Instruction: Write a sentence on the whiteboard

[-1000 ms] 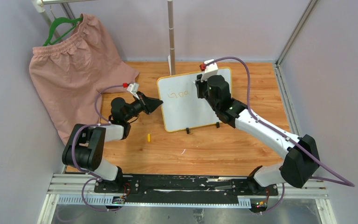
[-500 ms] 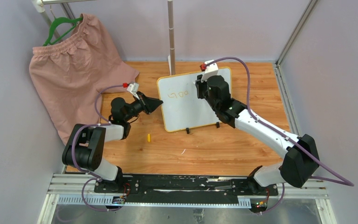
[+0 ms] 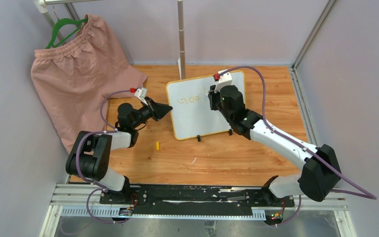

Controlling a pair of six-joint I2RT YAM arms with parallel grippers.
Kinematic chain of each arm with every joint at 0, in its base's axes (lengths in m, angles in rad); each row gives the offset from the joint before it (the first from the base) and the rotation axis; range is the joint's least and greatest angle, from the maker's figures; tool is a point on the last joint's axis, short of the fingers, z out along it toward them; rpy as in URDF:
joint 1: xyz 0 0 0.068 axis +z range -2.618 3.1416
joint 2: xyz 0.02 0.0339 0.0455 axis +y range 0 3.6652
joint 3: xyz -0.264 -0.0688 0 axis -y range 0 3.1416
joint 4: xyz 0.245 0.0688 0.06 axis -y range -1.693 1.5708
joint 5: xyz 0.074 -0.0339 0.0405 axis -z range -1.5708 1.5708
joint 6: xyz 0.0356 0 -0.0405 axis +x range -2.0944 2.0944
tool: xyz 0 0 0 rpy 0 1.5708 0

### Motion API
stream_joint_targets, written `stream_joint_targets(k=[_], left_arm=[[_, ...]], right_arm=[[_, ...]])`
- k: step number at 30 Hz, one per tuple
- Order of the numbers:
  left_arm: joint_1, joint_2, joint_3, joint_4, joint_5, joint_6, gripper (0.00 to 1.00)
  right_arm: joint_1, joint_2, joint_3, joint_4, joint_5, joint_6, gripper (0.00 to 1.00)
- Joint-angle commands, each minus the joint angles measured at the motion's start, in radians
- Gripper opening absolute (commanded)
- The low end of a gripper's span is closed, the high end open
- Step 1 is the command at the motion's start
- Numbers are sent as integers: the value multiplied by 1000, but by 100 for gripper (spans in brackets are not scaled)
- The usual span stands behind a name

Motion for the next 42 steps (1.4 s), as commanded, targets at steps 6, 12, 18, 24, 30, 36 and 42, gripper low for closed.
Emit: stream_joint_targets(k=[6, 12, 18, 24, 30, 36, 42], left_arm=[[-21, -22, 4, 2, 24, 26, 0], [-23, -27, 4, -3, 24, 31, 0], [-28, -29, 4, -7, 24, 36, 0], [-32, -35, 4, -20, 22, 44, 0], [-34, -36, 5, -22, 22, 44, 0], [-34, -37, 5, -23, 22, 46, 0], [-36, -40, 5, -24, 22, 48, 0]], right_arm=[[-3, -33, -69, -6, 2, 38, 0], [4, -38, -77, -7, 2, 42, 0], [5, -18, -24, -22, 10, 30, 0], [4, 3, 28, -32, 16, 16, 0], [4, 12, 49, -31, 3, 13, 0], [22, 23, 46, -20, -23, 15, 0], [39, 31, 37, -25, -38, 21, 0]])
